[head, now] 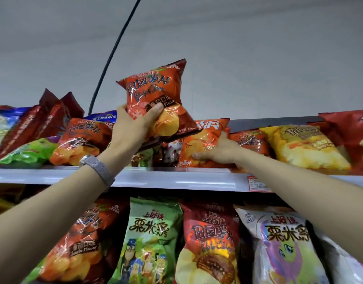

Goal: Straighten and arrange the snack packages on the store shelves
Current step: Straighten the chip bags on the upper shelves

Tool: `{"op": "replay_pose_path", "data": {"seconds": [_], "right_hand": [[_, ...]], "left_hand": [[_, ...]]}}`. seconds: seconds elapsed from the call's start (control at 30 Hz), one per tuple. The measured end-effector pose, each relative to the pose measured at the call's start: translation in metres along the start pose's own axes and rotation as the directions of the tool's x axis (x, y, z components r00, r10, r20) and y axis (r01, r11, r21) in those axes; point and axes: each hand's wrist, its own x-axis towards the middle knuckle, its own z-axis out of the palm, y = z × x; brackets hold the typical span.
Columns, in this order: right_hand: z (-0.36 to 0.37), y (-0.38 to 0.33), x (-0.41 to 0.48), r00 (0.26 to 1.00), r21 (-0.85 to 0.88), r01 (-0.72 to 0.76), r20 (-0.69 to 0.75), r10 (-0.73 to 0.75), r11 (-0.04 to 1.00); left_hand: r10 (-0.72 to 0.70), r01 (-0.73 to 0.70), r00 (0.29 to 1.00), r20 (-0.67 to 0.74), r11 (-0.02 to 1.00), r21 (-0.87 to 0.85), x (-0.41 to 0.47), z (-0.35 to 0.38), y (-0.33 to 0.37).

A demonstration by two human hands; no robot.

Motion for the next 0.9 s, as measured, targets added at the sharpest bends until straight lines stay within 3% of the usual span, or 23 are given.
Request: {"op": "replay_pose_path", "data": {"seconds": [0.17,0.3,0.37,0.53,0.6,0.73,0.9], "right_hand": [[0.002,-0.001,0.007,0.966,-0.017,-0.137,0.219,0.138,0.990],[-0.016,0.021,-0.001,0.963,0.055,-0.132,0.243,0.115,0.990],[-0.032,0.038,-0.008,0.983,0.134,-0.078,0.175,0.054,0.988],[-0.089,0.070,-0.038,0.972,0.490,0.079,-0.230,0.042,0.868],[-0.104,0.077,-0.054,0.950,0.382,0.154,-0.312,-0.030,0.911],[-0.110,0.093,-0.074,0.943,0.000,0.151,-0.301,-0.144,0.988],[-0.097,0.117,-0.057,0.949,-0.085,0.130,-0.279,-0.148,0.988]], "left_hand": [[0.030,-0.031,0.999,0.011,0.998,0.058,-0.013,-0.001,-0.001],[0.013,-0.014,0.998,0.059,1.000,0.014,-0.022,0.022,-0.005],[0.016,-0.015,0.995,0.095,1.000,-0.009,-0.027,0.042,-0.002],[0.014,-0.018,0.987,0.158,1.000,0.023,-0.026,0.104,0.006],[0.030,-0.047,0.984,0.176,0.995,0.091,-0.029,0.130,0.013],[0.033,-0.085,0.962,0.271,0.980,0.182,-0.041,0.181,0.023],[0.001,-0.116,0.963,0.270,0.904,0.411,-0.049,0.225,0.008]]}}
